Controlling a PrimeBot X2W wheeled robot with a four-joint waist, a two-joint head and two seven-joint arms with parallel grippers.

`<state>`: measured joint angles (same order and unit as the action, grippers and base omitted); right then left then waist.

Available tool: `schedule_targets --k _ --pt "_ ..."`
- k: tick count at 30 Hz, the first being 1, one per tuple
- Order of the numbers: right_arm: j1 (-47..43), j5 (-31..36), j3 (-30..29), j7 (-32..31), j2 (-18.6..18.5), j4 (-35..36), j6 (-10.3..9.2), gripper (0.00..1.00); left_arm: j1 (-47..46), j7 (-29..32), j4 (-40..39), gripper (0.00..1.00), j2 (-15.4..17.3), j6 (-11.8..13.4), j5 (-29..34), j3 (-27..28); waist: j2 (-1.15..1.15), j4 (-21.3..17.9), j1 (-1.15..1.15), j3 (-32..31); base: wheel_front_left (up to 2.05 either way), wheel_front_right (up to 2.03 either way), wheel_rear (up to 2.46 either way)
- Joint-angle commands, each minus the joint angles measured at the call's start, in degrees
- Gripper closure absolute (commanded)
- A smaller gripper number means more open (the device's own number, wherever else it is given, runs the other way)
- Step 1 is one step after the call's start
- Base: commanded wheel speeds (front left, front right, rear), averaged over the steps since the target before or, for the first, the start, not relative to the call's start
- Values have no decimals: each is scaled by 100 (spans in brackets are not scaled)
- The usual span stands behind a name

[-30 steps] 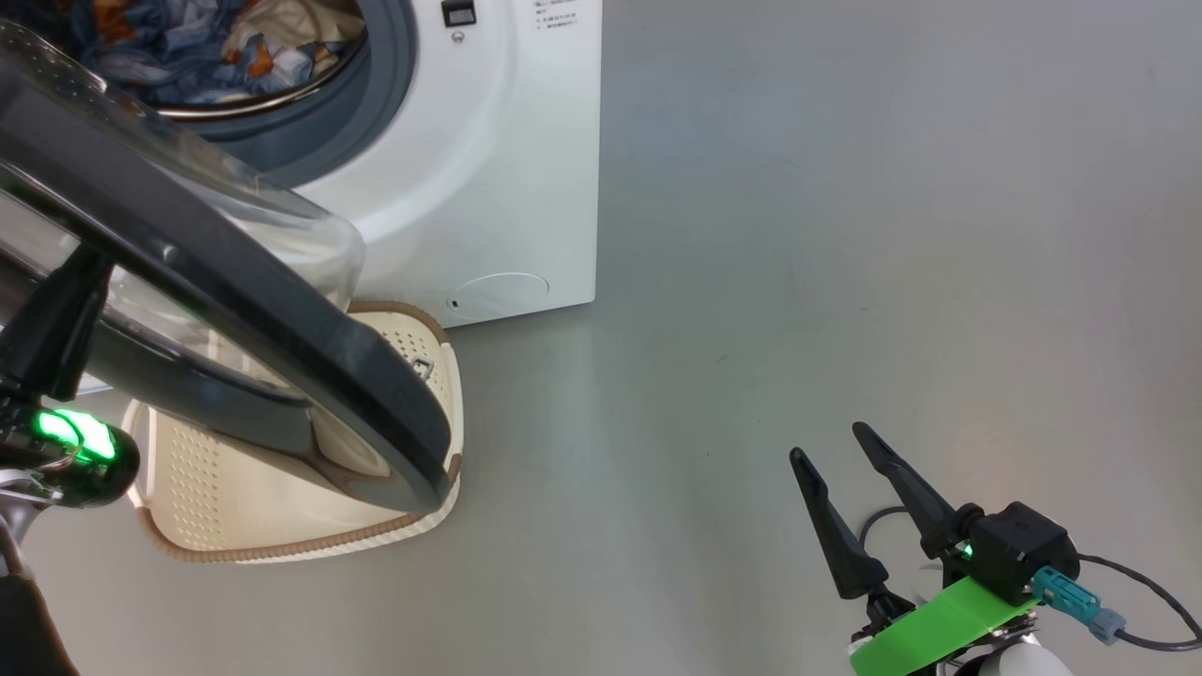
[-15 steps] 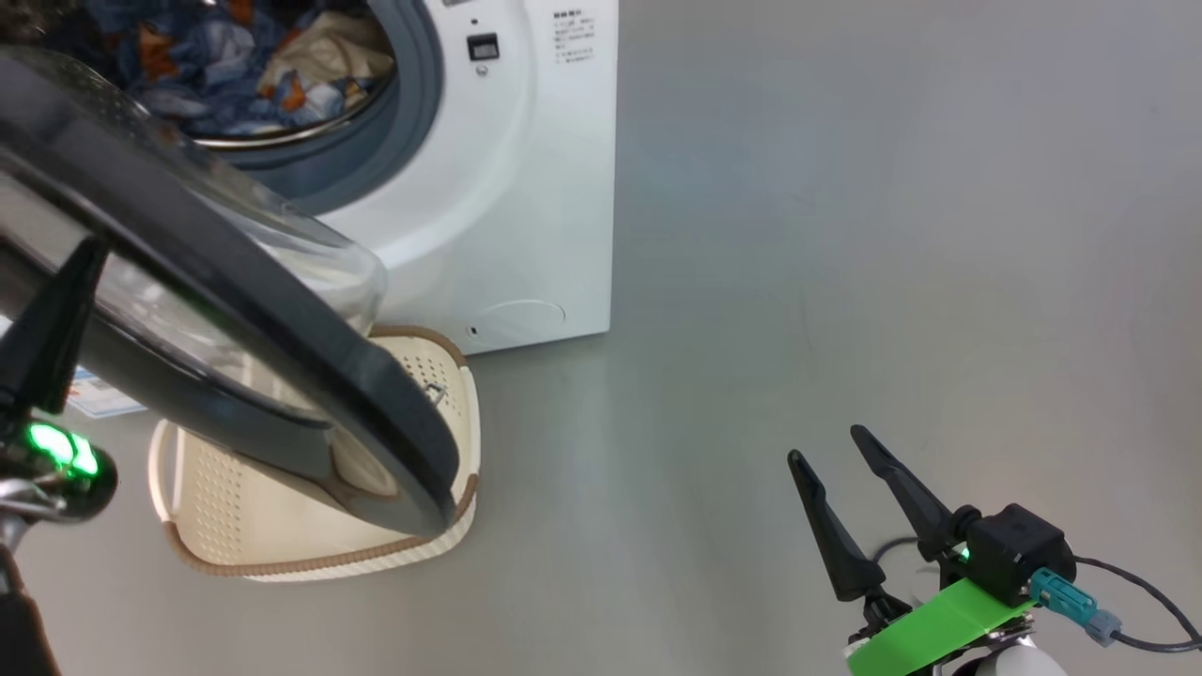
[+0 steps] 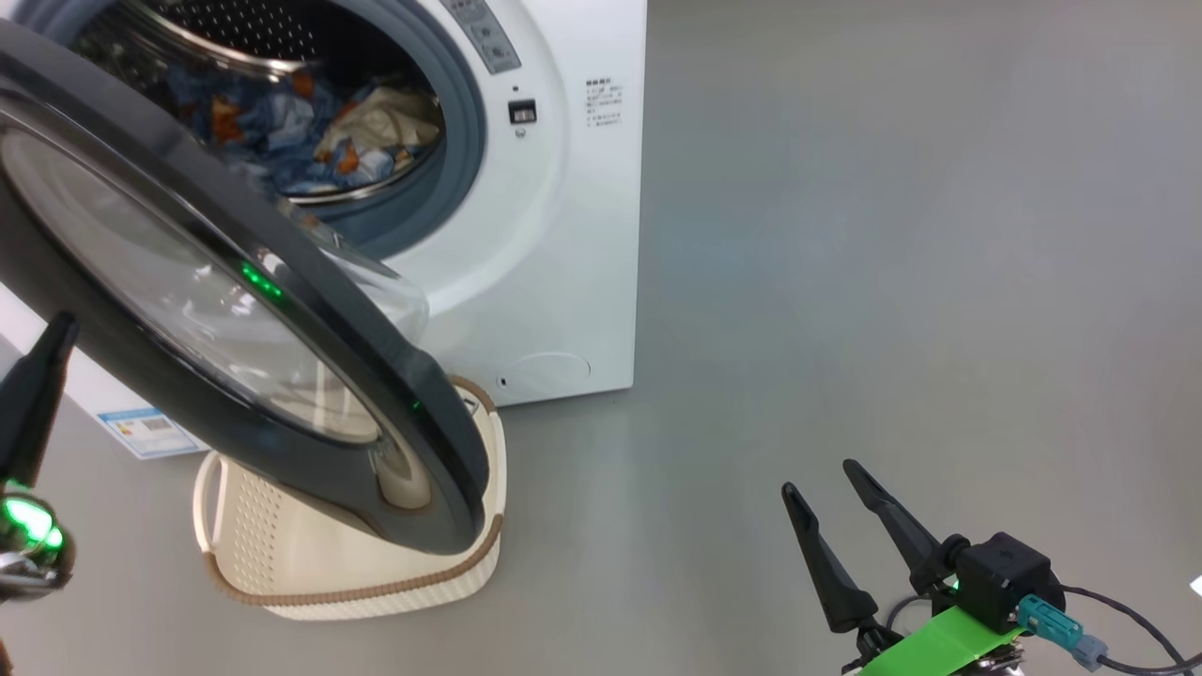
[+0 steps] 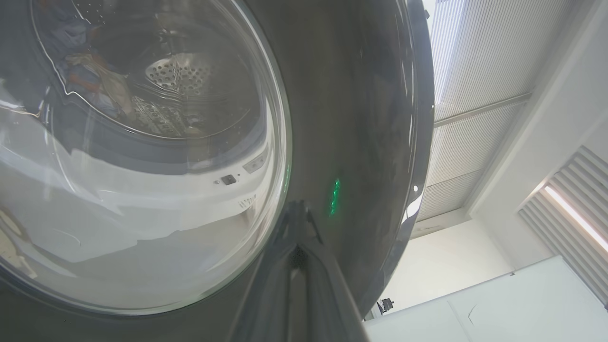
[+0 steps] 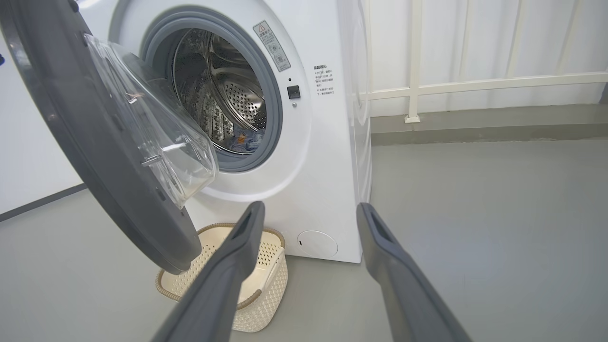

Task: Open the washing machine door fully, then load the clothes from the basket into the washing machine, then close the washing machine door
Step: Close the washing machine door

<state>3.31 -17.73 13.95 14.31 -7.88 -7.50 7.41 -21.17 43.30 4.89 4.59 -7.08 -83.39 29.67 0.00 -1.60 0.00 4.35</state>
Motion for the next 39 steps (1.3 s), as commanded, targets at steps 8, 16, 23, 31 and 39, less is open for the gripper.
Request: schedule_targets --k 8,16,23,31,39 --pt "-108 25 97 69 30 130 8 0 603 -664 -915 100 479 -40 684 -256 0 -13 0 -295 0 0 0" --pt "-176 43 51 69 52 167 8 0 1299 -2494 -1390 0 1266 -40 1969 -1367 0 -18 0 -341 0 0 0" --pt "-242 68 -32 69 68 234 8 0 1872 -4667 -867 0 2224 -40 3699 -2455 0 6 0 -367 0 0 0" --pt "-322 102 -92 69 77 288 8 0 2072 -5701 -303 0 2281 139 5082 -2847 0 54 0 -410 0 0 0" --pt "-347 126 -106 69 99 329 8 0 2385 -5823 -605 0 1922 453 5791 -2866 0 52 0 -406 0 0 0"
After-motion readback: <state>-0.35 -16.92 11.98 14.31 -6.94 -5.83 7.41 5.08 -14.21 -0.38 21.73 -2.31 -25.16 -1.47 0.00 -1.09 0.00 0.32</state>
